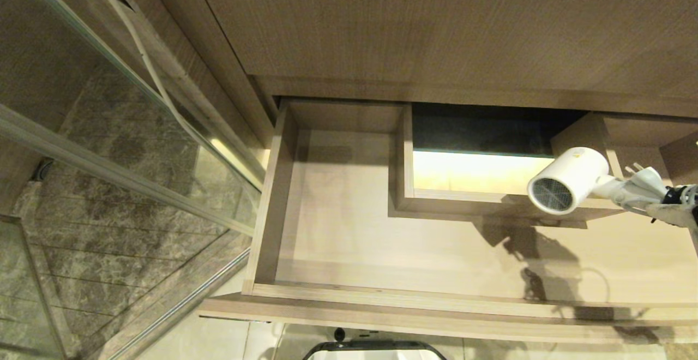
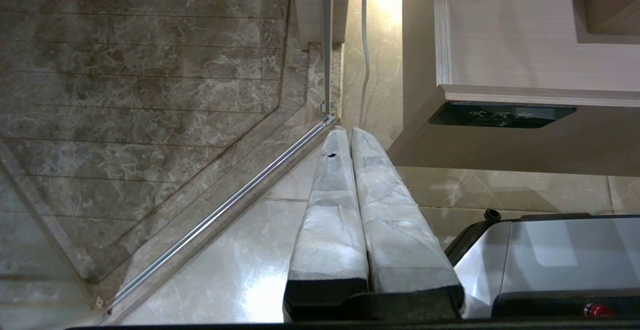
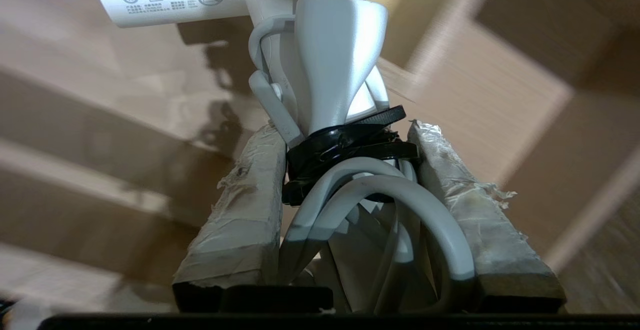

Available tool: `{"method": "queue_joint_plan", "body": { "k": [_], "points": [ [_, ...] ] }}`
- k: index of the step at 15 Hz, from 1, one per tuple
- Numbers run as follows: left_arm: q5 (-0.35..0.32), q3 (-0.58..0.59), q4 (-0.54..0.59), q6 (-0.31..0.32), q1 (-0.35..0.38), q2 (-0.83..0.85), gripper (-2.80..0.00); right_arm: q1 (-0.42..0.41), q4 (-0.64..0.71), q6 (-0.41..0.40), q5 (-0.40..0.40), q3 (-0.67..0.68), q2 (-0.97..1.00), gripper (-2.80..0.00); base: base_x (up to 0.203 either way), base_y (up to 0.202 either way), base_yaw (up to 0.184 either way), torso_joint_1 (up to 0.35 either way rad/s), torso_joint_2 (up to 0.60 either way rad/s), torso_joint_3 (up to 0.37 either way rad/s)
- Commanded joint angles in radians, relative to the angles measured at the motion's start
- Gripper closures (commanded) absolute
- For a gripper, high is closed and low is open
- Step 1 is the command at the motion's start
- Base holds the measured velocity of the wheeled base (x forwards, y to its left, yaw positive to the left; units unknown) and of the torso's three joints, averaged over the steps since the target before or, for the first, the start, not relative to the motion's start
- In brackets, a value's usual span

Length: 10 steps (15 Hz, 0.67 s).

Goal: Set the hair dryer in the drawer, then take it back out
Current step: Put it into the drawer

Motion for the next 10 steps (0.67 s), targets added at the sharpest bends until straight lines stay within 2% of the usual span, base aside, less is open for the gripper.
{"method": "queue_joint_plan", "body": {
  "k": [1,5,10],
  "points": [
    [0.000,0.002,0.000,-0.001,0.000,0.000,0.00,-0.078,-0.012,-0.004,-0.019,-0.053,0.082,0.00,0.000,0.000,0.000,0.012,0.01,0.040],
    [0.000,0.002,0.000,-0.001,0.000,0.000,0.00,-0.178,-0.114,-0.004,-0.068,-0.083,0.166,0.00,0.000,0.000,0.000,0.000,0.00,0.000],
    [0.000,0.002,0.000,-0.001,0.000,0.000,0.00,-0.247,-0.183,-0.006,-0.143,-0.234,0.316,0.00,0.000,0.000,0.000,0.000,0.00,0.000]
  ]
}}
